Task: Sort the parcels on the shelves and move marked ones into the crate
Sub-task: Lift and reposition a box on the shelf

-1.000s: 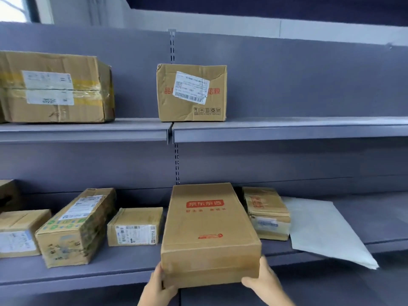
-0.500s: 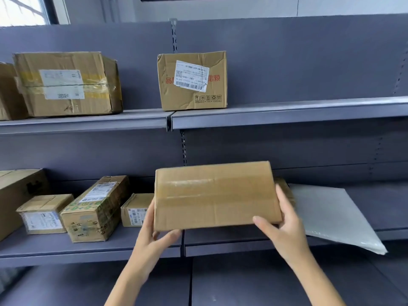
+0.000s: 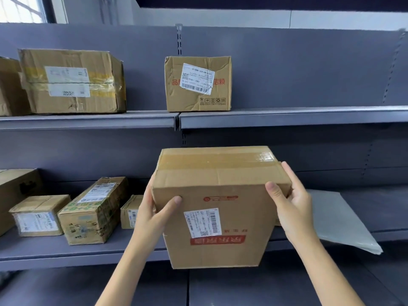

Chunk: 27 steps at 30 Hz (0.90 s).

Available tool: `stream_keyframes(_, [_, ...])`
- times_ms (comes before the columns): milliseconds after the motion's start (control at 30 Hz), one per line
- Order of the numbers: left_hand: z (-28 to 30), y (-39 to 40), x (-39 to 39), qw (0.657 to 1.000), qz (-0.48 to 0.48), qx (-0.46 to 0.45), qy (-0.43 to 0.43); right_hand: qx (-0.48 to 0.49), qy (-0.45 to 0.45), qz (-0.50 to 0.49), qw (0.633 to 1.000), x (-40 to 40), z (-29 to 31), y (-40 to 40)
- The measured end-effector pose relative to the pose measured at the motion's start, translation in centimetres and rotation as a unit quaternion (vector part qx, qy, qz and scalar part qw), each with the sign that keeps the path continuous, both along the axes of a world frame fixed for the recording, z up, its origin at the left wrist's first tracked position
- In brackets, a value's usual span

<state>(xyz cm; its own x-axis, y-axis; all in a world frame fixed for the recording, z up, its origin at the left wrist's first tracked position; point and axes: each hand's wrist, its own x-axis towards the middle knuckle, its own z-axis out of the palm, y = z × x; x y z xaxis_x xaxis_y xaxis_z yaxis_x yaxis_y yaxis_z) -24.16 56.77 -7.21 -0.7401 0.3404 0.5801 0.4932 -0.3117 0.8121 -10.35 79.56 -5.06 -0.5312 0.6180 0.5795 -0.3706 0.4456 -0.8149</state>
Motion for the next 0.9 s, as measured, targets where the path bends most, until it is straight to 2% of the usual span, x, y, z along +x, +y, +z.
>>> stream_keyframes(67, [-0.5, 0.4, -0.4, 1.000, 0.011, -0.005, -0.015, 0.000, -0.008, -0.010, 1.000, -0.8, -0.4, 0.2])
stream_keyframes(200, [-1.6, 1.4, -1.9, 0.997, 0.048, -0.038, -0.054, -0.050, -0.011, 0.043, 0.998, -2.5, -1.6, 1.1])
stream_keyframes(367, [-5.7, 1.7, -3.4, 0.988, 0.051, -0.099, -0.104, -0.119, -0.084, 0.073, 0.987, -3.9, -6.3, 1.8])
stream_keyframes(500, [-8.9, 0.9, -3.9, 0.970, 0.014, -0.164, -0.177, -0.170, -0.142, 0.078, 0.972, -4.3, -9.5, 2.2])
stream_keyframes(633, [-7.3, -0.1, -4.0, 0.967, 0.008, -0.165, -0.195, -0.200, -0.186, 0.074, 0.959, -4.0, -11.9, 2.5])
stream_keyframes(733, [-3.9, -0.3, -3.2, 0.970, 0.106, -0.191, -0.105, -0.221, -0.203, 0.076, 0.951, -3.8, -13.4, 2.3])
stream_keyframes(800, [-1.2, -0.3, -2.0, 0.954, 0.218, -0.201, 0.045, -0.229, -0.218, 0.073, 0.946, -3.8, -14.2, 2.1])
stream_keyframes(833, [0.3, -0.3, -1.3, 0.927, 0.273, -0.210, 0.146, -0.234, -0.225, 0.072, 0.943, -3.8, -14.5, 2.0])
stream_keyframes(900, [2.9, 0.1, -0.1, 0.849, 0.343, -0.232, 0.329, -0.243, -0.237, 0.071, 0.938, -3.8, -15.0, 1.8])
